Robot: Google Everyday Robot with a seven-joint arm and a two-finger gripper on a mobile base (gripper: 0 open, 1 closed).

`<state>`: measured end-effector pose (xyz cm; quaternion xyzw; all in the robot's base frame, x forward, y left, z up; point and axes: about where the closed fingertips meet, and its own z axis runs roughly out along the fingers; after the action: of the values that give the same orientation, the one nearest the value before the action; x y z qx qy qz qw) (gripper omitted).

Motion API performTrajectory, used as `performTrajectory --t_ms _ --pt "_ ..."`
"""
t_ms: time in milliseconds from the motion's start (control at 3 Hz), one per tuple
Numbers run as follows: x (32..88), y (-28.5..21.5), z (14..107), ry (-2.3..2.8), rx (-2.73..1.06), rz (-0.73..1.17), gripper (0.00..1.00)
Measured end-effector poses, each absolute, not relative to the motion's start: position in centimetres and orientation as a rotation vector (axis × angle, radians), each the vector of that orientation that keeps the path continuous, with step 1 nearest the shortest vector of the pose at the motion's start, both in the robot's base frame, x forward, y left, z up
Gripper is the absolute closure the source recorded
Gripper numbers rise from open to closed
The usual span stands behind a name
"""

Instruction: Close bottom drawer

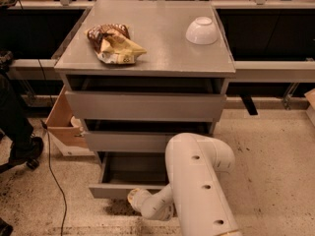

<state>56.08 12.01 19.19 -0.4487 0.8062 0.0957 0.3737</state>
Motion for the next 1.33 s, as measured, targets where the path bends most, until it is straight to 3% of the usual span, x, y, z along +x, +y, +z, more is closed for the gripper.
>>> performTrajectory --t_ms 667,1333 --pt "61.4 11.7 16.9 1.939 -1.160 0.144 1.00" --pt "66.2 14.8 18.0 1.787 -1.214 0.121 1.00"
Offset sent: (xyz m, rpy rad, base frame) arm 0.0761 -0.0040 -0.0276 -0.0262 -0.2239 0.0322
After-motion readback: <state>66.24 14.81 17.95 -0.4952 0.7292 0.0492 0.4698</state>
